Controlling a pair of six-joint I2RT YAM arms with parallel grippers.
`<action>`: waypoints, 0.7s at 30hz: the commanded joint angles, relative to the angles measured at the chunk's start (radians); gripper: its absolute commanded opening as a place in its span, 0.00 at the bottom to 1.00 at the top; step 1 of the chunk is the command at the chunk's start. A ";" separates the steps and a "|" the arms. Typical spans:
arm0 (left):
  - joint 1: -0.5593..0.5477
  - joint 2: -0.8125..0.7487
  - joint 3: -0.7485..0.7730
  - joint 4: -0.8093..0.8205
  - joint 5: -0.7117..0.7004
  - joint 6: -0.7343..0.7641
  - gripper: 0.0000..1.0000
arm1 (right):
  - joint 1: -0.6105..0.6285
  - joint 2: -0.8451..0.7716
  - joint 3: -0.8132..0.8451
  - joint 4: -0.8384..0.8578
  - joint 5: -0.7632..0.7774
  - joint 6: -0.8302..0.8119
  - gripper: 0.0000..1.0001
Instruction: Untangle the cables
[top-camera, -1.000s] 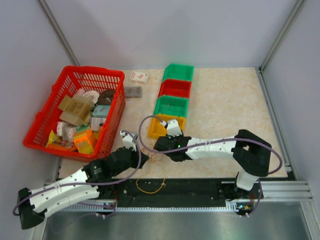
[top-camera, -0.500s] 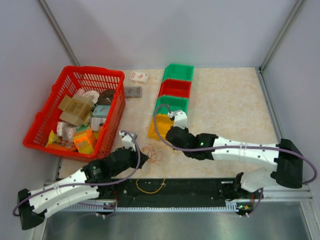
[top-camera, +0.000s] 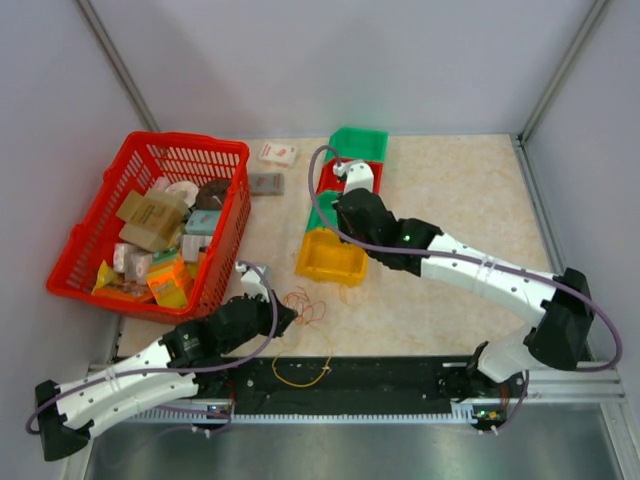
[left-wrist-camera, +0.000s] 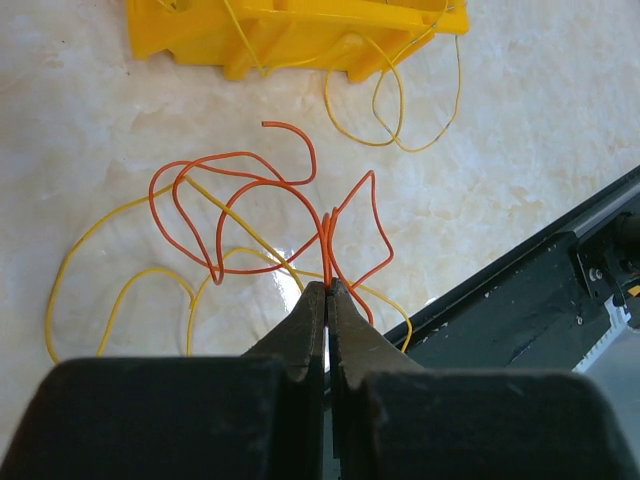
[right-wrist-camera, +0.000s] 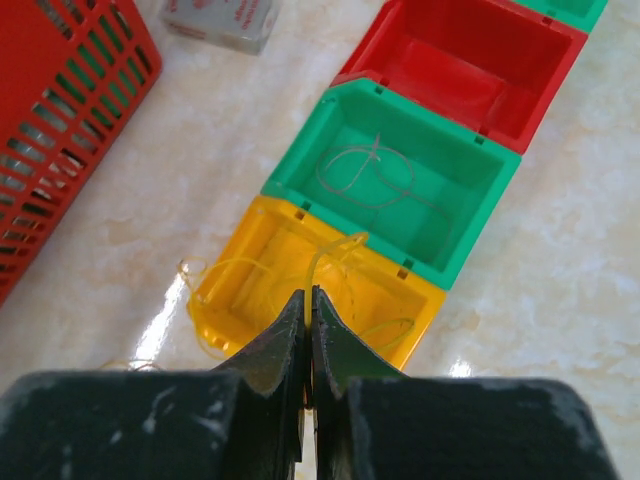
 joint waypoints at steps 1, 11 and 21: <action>0.004 -0.018 -0.008 0.003 -0.008 -0.015 0.00 | -0.033 0.095 0.079 0.038 -0.013 -0.129 0.00; 0.004 -0.018 0.004 -0.008 -0.025 -0.003 0.00 | -0.030 0.169 -0.037 0.046 -0.144 -0.098 0.00; 0.004 0.005 0.019 -0.006 -0.021 0.002 0.00 | -0.035 0.028 -0.043 -0.149 -0.260 0.027 0.81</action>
